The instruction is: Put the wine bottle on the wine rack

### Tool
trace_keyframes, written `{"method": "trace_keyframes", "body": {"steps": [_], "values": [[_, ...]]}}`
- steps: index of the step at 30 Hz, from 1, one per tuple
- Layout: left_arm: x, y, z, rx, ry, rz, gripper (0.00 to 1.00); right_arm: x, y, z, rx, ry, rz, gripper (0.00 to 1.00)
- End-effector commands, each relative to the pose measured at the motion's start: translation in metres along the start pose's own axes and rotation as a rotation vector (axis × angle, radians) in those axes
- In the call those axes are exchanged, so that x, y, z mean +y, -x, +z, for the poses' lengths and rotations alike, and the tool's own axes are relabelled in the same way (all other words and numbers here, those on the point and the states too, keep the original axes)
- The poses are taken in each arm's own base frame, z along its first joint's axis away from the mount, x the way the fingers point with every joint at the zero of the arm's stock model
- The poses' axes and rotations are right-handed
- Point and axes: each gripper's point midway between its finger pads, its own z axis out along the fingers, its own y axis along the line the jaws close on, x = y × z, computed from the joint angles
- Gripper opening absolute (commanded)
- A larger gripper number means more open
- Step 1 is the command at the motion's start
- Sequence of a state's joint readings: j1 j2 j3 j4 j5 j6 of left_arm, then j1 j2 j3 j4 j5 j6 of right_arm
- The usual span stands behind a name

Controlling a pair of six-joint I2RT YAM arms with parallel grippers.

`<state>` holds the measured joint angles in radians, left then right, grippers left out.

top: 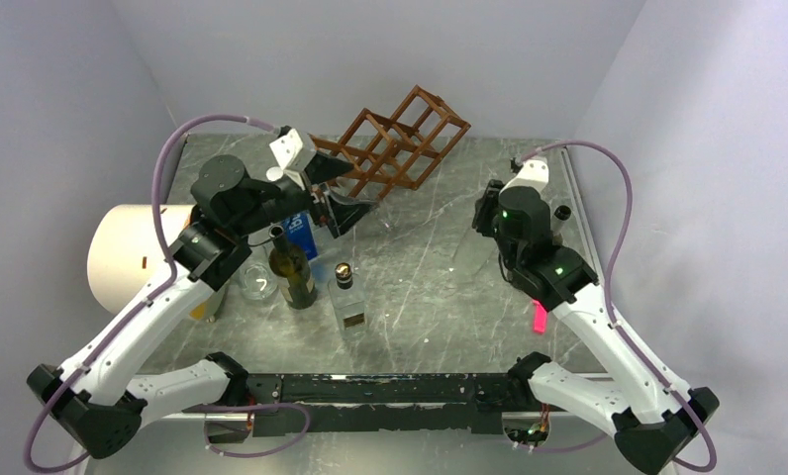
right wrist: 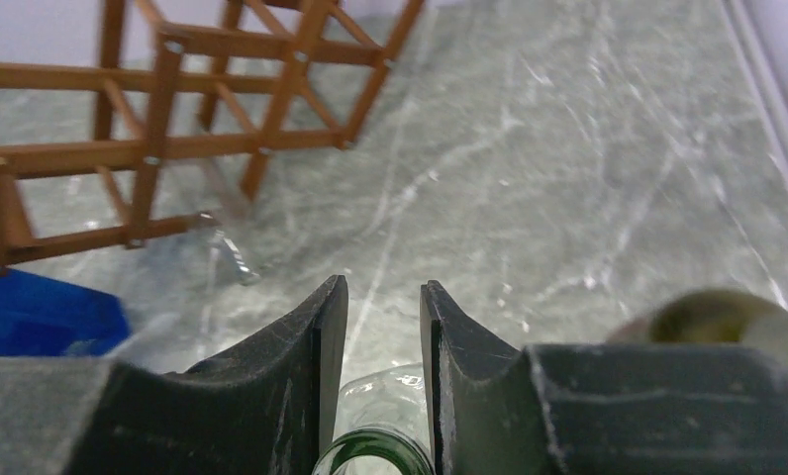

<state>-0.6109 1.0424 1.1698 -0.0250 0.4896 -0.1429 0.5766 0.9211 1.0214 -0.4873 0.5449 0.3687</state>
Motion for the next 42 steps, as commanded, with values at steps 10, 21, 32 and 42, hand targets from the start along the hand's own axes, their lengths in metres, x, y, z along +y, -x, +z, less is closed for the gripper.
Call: {"method": "trace_keyframes", "body": {"steps": [10, 21, 32, 42], "values": [[-0.014, -0.048, 0.064, 0.089, -0.132, 0.020, 0.95, 0.079, 0.084, -0.018, -0.189, 0.376, 0.069, 0.00], [-0.026, -0.114, 0.080, 0.182, -0.172, 0.094, 0.99, 0.114, 0.087, -0.033, -0.183, 0.585, 0.052, 0.00], [-0.021, -0.137, 0.087, 0.146, -0.150, 0.112, 0.99, 0.122, 0.105, -0.051, -0.254, 0.665, 0.086, 0.00], [-0.011, -0.134, 0.104, 0.147, -0.099, 0.137, 0.99, 0.127, 0.131, -0.047, -0.280, 0.640, 0.262, 0.00]]}}
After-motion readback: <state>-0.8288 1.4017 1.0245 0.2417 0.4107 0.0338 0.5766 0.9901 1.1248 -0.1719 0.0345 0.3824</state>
